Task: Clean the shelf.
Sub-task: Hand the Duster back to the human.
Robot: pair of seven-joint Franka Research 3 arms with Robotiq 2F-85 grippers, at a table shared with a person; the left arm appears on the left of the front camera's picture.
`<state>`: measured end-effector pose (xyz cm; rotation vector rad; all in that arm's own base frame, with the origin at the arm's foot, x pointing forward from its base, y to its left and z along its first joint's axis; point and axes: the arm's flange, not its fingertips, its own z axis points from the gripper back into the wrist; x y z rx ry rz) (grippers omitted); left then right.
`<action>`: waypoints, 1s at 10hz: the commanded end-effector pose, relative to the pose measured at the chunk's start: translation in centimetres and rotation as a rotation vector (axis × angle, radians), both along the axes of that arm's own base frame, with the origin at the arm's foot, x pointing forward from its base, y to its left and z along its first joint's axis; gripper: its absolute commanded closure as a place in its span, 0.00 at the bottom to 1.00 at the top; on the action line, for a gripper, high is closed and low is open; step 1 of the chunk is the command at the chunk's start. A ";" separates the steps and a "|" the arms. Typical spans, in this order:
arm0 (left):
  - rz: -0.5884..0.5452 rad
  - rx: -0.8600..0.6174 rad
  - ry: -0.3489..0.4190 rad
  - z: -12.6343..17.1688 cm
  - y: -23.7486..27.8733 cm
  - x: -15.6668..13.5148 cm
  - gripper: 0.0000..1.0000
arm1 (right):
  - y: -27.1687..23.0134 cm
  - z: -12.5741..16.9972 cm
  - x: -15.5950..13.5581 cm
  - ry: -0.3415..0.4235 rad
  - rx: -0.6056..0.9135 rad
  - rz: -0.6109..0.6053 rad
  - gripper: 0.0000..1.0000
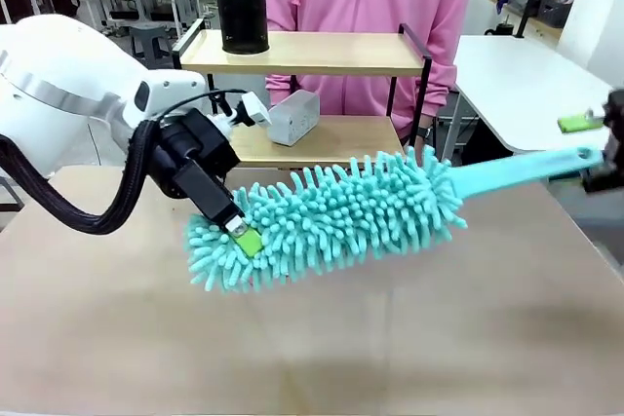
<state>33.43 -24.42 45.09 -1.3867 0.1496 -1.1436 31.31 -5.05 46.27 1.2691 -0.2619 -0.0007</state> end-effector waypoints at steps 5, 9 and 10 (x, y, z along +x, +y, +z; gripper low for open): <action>0.139 -0.119 -0.117 3.0 4.3 -1.1 1.00 | 0.0 0.0 0.0 0.000 0.000 0.000 0.00; 0.512 -0.374 -0.287 8.4 14.0 -1.9 1.00 | 0.0 0.0 0.0 0.000 0.000 0.000 0.00; 0.648 -0.469 -0.269 9.1 17.7 -1.7 1.00 | 0.0 0.0 0.0 0.000 0.000 0.000 0.00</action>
